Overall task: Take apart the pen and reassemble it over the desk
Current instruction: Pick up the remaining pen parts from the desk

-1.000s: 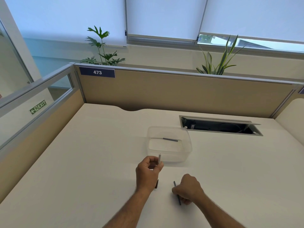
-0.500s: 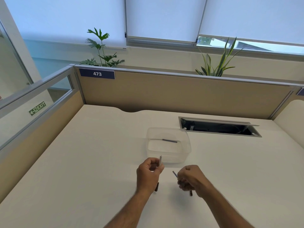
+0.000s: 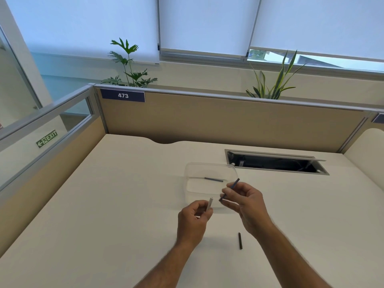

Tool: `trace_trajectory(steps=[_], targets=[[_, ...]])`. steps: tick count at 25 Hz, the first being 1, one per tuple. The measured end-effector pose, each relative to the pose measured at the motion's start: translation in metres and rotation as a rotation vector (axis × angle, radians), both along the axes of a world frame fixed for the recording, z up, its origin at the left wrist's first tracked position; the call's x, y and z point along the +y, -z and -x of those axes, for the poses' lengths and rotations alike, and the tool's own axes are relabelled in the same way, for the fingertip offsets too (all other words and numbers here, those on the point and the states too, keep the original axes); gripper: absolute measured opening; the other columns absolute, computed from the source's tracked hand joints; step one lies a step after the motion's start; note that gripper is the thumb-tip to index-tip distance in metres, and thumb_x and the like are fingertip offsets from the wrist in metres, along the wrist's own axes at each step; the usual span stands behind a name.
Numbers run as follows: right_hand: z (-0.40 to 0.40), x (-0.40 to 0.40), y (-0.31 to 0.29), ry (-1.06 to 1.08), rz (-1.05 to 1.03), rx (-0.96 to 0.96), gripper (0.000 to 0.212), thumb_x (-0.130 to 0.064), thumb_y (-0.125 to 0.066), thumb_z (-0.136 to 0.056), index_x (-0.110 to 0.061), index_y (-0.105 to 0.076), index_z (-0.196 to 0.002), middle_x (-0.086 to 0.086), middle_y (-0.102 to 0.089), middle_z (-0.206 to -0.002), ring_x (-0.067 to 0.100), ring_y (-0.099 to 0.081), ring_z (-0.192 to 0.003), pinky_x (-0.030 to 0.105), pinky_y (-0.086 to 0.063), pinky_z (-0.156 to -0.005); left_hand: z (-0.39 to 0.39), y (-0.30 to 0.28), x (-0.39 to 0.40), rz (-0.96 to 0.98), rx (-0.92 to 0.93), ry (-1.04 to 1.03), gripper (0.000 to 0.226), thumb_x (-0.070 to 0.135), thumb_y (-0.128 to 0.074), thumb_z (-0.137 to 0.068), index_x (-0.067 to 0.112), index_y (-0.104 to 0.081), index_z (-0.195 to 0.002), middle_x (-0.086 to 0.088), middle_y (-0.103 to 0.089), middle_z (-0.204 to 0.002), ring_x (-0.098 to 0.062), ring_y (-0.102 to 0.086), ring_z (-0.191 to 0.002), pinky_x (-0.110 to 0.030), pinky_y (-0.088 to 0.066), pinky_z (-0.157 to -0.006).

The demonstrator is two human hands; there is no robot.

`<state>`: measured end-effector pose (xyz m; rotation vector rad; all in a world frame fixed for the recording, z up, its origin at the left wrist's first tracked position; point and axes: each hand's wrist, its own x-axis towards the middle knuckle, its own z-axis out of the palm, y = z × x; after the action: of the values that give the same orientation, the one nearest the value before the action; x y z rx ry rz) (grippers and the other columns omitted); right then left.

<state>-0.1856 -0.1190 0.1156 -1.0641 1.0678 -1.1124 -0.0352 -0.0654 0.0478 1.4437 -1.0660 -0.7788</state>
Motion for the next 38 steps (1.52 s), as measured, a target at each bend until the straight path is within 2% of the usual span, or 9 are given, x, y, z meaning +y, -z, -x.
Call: trace_trajectory(steps=[4,8,14,20,27,30,33,38], targets=[[-0.009,0.004,-0.002,0.040,0.188,0.039,0.013,-0.003,-0.069,-0.088,-0.004,-0.070,-0.102,0.016,-0.075,-0.086,0.030,-0.075,-0.080,0.030,-0.062,-0.070,0.003,-0.004,0.001,0.023,-0.033,0.020,0.024,0.018,-0.077,-0.083,0.042,-0.071,-0.085,0.031,-0.071,-0.079,-0.001,-0.068,-0.079,-0.012,-0.054,-0.065],[-0.014,0.005,-0.002,0.030,0.243,0.075,0.013,-0.004,-0.068,-0.089,-0.007,-0.071,-0.101,0.010,-0.077,-0.084,0.027,-0.075,-0.080,0.027,-0.062,-0.070,0.003,-0.006,0.002,0.042,-0.067,0.036,0.027,0.018,-0.076,-0.084,0.044,-0.069,-0.086,0.037,-0.069,-0.080,-0.001,-0.067,-0.081,-0.011,-0.054,-0.066],[-0.012,0.004,0.001,0.023,0.249,0.093,0.015,-0.003,-0.069,-0.088,-0.007,-0.071,-0.102,0.010,-0.077,-0.086,0.026,-0.076,-0.080,0.026,-0.062,-0.070,0.004,-0.005,0.002,0.059,-0.072,0.033,0.023,0.018,-0.076,-0.083,0.040,-0.072,-0.088,0.027,-0.072,-0.078,-0.004,-0.068,-0.081,-0.013,-0.055,-0.065],[-0.011,0.002,0.003,0.006,0.255,0.110,0.015,-0.004,-0.070,-0.087,-0.008,-0.072,-0.101,0.007,-0.078,-0.086,0.026,-0.076,-0.081,0.024,-0.061,-0.069,0.004,-0.002,0.001,0.058,-0.061,0.034,0.017,0.016,-0.077,-0.083,0.027,-0.076,-0.096,0.021,-0.073,-0.083,-0.004,-0.068,-0.082,-0.014,-0.055,-0.067],[-0.012,0.001,0.010,-0.022,0.263,0.212,0.013,-0.010,-0.076,-0.083,-0.016,-0.075,-0.095,0.002,-0.078,-0.085,0.021,-0.075,-0.083,0.037,-0.062,-0.081,0.004,-0.005,0.001,0.077,-0.040,0.048,0.017,0.021,-0.076,-0.084,0.035,-0.076,-0.094,0.025,-0.073,-0.083,-0.007,-0.069,-0.082,-0.014,-0.055,-0.067],[-0.012,0.003,0.013,-0.052,0.276,0.290,0.009,-0.015,-0.080,-0.080,-0.020,-0.078,-0.088,0.000,-0.079,-0.083,0.017,-0.075,-0.083,0.040,-0.061,-0.081,0.004,-0.009,0.001,0.096,-0.029,0.063,0.019,0.023,-0.074,-0.086,0.040,-0.074,-0.095,0.027,-0.074,-0.086,-0.006,-0.069,-0.084,-0.016,-0.056,-0.068],[-0.012,0.005,0.016,-0.087,0.249,0.300,0.008,-0.016,-0.081,-0.079,-0.018,-0.079,-0.086,0.003,-0.079,-0.081,0.019,-0.075,-0.081,0.046,-0.061,-0.082,0.004,-0.011,0.002,0.114,-0.028,0.081,0.020,0.025,-0.071,-0.089,0.043,-0.074,-0.097,0.026,-0.074,-0.090,-0.007,-0.070,-0.086,-0.021,-0.058,-0.069],[-0.011,0.009,0.021,-0.102,0.301,0.415,0.016,-0.022,-0.084,-0.076,-0.020,-0.078,-0.090,-0.004,-0.079,-0.082,0.012,-0.075,-0.081,0.036,-0.062,-0.078,0.004,-0.010,0.003,0.137,-0.033,0.085,0.013,0.028,-0.068,-0.091,0.036,-0.075,-0.099,0.020,-0.076,-0.090,-0.010,-0.070,-0.085,-0.022,-0.057,-0.067]])
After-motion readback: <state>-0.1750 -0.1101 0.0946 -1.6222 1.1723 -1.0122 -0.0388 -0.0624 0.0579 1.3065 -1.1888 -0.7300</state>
